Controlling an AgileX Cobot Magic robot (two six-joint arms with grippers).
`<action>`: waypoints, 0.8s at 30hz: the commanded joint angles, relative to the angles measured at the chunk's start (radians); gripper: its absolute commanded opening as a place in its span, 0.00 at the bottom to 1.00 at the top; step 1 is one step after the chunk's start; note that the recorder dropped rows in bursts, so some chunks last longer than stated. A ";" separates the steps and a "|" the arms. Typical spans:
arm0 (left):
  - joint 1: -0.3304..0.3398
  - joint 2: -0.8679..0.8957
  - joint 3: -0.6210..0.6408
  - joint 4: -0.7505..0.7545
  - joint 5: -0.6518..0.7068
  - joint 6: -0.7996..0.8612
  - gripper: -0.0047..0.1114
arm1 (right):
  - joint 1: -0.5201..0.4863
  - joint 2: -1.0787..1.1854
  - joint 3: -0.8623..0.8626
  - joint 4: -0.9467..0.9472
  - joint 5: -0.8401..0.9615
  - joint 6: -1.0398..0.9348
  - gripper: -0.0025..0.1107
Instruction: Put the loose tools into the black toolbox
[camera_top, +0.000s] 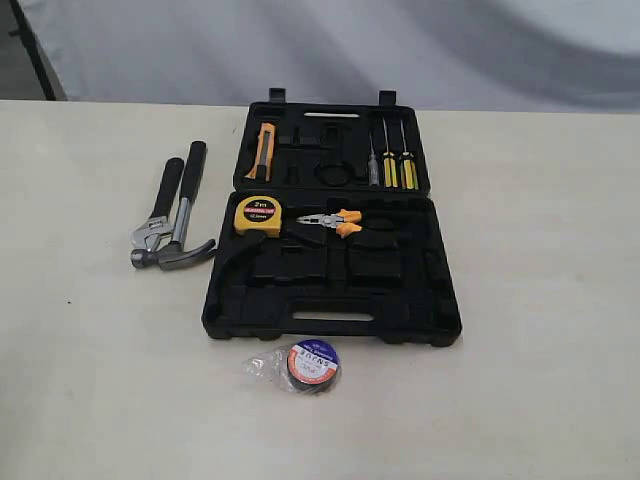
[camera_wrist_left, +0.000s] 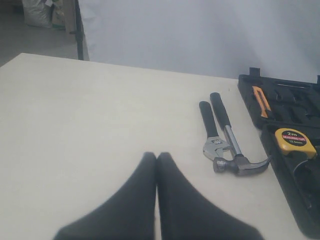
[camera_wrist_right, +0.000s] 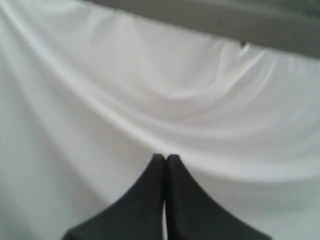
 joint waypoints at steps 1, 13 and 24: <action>0.003 -0.008 0.009 -0.014 -0.017 -0.010 0.05 | -0.006 0.283 -0.252 0.010 0.448 0.110 0.02; 0.003 -0.008 0.009 -0.014 -0.017 -0.010 0.05 | 0.290 1.017 -0.569 0.151 1.012 0.058 0.02; 0.003 -0.008 0.009 -0.014 -0.017 -0.010 0.05 | 0.942 1.439 -0.775 0.074 0.979 0.231 0.06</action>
